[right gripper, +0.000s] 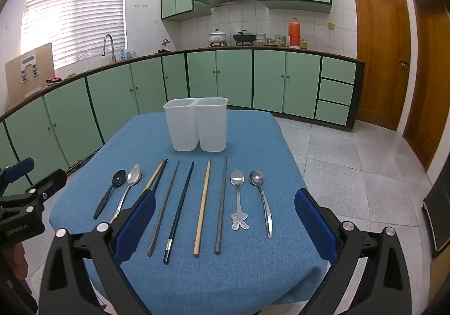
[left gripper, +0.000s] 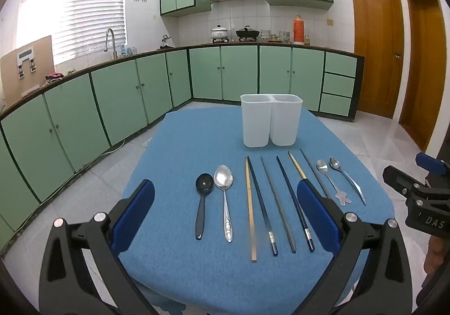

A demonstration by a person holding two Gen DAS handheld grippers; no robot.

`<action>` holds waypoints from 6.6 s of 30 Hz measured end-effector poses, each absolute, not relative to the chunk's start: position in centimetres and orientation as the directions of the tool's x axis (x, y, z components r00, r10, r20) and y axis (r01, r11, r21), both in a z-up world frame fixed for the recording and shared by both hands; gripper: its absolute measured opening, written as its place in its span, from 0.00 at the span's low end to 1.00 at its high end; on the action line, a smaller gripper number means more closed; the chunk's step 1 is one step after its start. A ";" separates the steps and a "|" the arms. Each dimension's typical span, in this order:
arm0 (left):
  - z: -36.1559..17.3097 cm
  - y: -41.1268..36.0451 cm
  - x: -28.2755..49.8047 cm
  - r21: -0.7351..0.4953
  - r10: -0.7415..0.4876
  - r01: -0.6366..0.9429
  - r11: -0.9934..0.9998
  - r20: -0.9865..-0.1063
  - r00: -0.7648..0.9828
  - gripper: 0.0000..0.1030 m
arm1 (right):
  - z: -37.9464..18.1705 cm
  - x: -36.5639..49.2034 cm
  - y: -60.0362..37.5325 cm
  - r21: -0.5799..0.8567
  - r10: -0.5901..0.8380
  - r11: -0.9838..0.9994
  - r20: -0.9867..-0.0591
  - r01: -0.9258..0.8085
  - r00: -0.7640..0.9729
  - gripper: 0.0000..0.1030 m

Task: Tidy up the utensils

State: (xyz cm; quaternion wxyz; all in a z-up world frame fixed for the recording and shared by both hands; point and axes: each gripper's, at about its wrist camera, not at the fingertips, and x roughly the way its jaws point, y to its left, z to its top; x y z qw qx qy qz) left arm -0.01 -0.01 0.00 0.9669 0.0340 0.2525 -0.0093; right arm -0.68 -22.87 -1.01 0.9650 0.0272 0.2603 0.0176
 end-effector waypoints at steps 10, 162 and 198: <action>0.0 0.0 0.1 0.056 0.000 0.031 0.998 -0.485 0.875 0.95 | -1.0 -0.7 -22.8 0.060 0.047 0.998 -0.500 -0.020 0.865 0.94; -11.9 7.0 19.8 -0.006 -0.025 0.031 0.999 -0.780 0.626 0.33 | -10.4 16.4 -28.4 0.027 -0.029 0.997 -0.710 0.068 0.704 0.55; -9.0 7.2 16.8 -0.032 -0.036 0.020 0.999 -0.693 0.720 0.33 | -9.0 17.1 -28.7 0.078 0.079 0.996 -0.688 -0.035 0.721 0.27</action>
